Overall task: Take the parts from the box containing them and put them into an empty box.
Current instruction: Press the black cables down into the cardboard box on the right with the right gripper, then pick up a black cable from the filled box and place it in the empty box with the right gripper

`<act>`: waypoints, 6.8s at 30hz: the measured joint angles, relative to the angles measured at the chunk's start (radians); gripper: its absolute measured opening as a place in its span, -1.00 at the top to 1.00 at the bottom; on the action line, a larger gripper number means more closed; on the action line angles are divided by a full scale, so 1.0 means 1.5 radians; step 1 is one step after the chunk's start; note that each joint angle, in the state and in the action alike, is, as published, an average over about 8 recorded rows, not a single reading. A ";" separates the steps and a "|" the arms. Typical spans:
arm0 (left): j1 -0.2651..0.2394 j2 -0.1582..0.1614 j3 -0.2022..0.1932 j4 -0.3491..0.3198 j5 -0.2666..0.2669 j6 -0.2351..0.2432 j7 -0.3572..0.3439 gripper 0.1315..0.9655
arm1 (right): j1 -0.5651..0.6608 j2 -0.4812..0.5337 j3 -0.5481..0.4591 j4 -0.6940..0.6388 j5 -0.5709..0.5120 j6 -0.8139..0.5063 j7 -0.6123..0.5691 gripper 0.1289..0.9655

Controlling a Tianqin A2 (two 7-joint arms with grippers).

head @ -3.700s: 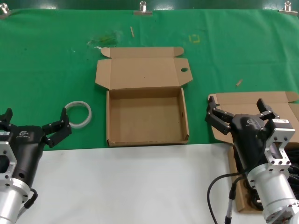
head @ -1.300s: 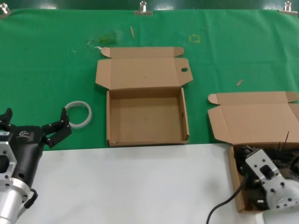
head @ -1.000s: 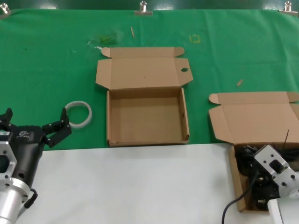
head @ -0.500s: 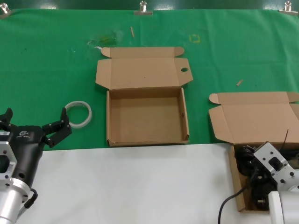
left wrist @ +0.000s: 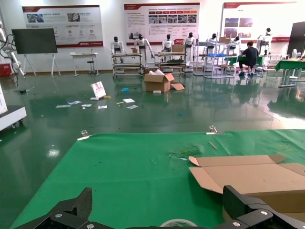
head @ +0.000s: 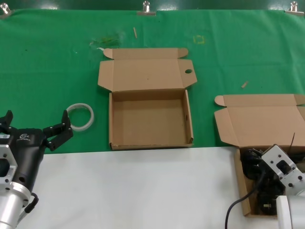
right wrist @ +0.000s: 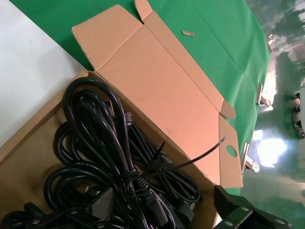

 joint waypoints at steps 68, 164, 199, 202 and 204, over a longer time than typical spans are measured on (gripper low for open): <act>0.000 0.000 0.000 0.000 0.000 0.000 0.000 -1.00 | 0.010 0.001 -0.092 0.072 0.000 0.033 0.071 0.98; 0.000 0.000 0.000 0.000 0.000 0.000 0.000 -1.00 | 0.228 0.004 -0.317 -0.047 0.000 -0.043 0.119 0.98; 0.000 0.000 0.000 0.000 0.000 0.000 0.000 -1.00 | 0.341 0.016 -0.493 -0.245 0.000 -0.164 0.306 0.98; 0.000 0.000 0.000 0.000 0.000 0.000 0.000 -1.00 | 0.344 0.022 -0.504 -0.246 0.000 -0.167 0.329 0.98; 0.000 0.000 0.000 0.000 0.000 0.000 0.000 -1.00 | 0.346 0.028 -0.516 -0.245 0.000 -0.171 0.356 0.98</act>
